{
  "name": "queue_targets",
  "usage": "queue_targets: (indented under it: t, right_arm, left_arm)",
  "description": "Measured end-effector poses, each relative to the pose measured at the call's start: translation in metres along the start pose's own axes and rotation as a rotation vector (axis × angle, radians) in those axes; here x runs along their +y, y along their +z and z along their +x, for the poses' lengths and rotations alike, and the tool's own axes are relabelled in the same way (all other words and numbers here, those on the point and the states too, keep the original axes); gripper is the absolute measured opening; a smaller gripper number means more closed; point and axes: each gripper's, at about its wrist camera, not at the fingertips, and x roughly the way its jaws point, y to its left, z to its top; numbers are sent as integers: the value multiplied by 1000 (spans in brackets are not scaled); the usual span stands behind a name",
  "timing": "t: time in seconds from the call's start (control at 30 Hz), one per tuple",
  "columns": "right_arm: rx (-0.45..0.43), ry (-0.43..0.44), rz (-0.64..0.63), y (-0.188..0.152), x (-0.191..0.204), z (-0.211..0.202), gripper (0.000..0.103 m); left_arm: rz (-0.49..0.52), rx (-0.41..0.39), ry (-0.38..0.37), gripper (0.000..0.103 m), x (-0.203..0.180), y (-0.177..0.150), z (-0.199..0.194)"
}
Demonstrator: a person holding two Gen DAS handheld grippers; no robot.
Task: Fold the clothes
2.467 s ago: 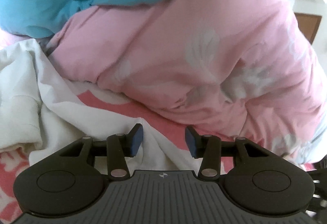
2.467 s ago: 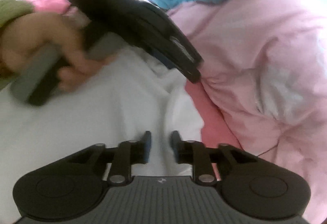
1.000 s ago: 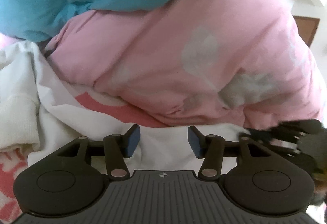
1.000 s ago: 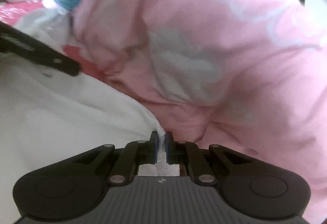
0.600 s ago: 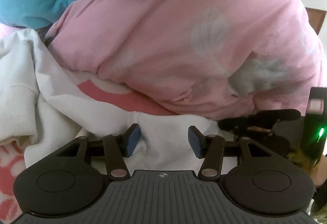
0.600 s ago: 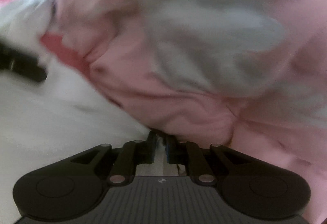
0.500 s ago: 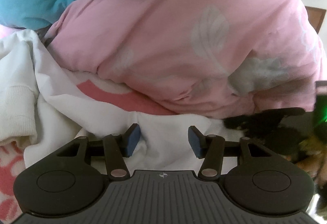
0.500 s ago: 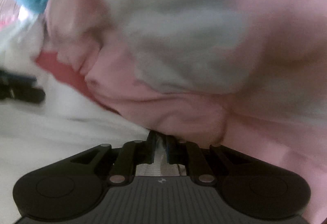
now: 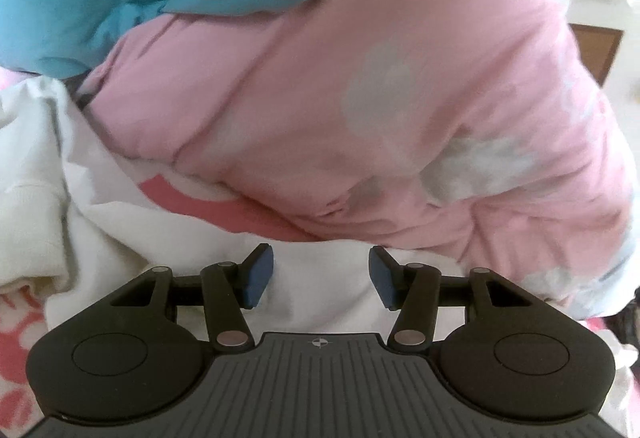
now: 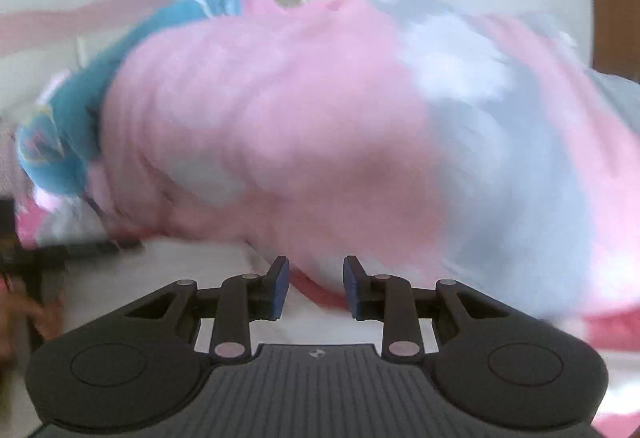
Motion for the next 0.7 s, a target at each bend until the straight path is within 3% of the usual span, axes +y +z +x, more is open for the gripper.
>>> queue_targets:
  t: [0.1,0.17,0.23,0.47,0.57,0.6,0.63,0.67,0.7]
  right_arm:
    - [55,-74,45,-13,-28,-6,32]
    - [101,-82,97,-13,-39,11,32]
    - [139,-80,152,-14,-53,28,39]
    - [314,-39,353,-20,-110,99,52]
    - [413,25,475,-28,-125,134,53]
    - [408,10,467,-29,-124,139,43]
    - [387,-6,431,-28,-121,137,13]
    - [364,-7,407,-26,-118,133,2]
    - [320,-12,410,-25,-117,122,3]
  left_arm:
    - [40,16,-21,53,-8,-5,3]
    - [58,24,-21,53,-11,-7,6]
    - [58,29,-22,53,-11,-8,8]
    - [47,56,-25,53,-11,-8,14]
    - [32,69,-26,53,-5,-11,13]
    - [25,72,-28,53,-4,-11,13]
    - [21,73,-30,53,-3,-11,13]
    - [16,73,-31,53,-2,-11,13]
    - [12,73,-33,53,-1,-11,13]
